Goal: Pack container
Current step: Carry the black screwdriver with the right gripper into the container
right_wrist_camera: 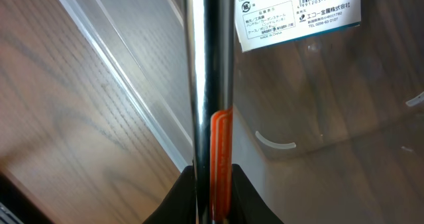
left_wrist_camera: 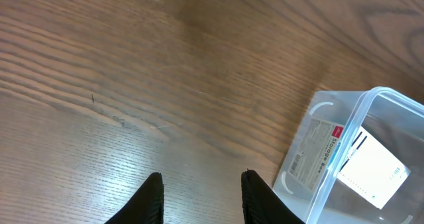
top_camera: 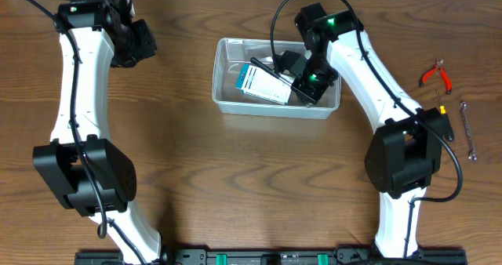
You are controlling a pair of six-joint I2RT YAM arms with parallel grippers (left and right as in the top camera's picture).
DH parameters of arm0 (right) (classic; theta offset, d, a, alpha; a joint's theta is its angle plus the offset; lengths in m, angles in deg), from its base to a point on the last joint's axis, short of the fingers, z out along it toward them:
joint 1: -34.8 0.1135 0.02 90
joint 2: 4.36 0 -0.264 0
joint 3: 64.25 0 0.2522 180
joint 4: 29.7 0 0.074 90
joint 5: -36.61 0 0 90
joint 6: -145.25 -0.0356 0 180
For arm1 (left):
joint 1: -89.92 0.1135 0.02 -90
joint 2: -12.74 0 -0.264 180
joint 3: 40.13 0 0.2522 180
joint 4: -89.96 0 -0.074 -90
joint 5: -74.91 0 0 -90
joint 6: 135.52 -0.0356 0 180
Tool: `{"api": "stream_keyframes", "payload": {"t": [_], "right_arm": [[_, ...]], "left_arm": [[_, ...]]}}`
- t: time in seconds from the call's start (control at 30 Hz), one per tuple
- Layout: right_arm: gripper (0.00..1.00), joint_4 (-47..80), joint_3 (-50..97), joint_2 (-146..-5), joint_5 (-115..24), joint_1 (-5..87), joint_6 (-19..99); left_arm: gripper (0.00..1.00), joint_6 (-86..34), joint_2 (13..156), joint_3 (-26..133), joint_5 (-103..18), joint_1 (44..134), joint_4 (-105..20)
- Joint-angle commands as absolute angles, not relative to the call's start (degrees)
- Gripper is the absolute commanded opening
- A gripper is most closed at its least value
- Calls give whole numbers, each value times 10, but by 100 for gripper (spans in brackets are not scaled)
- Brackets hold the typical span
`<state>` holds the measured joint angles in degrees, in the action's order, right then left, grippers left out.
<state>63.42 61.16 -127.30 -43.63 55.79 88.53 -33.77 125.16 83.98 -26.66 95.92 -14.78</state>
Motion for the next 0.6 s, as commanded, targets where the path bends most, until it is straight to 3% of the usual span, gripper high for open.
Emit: {"api": "stream_keyframes", "payload": {"t": [0.0, 0.57], "right_arm": [[1, 618, 601, -1273, -424, 562, 892], [1, 607, 601, -1273, -426, 561, 905]], "left_arm": [[28, -348, 1248, 836, -259, 961, -147], [28, -347, 1248, 836, -259, 961, -157]]}}
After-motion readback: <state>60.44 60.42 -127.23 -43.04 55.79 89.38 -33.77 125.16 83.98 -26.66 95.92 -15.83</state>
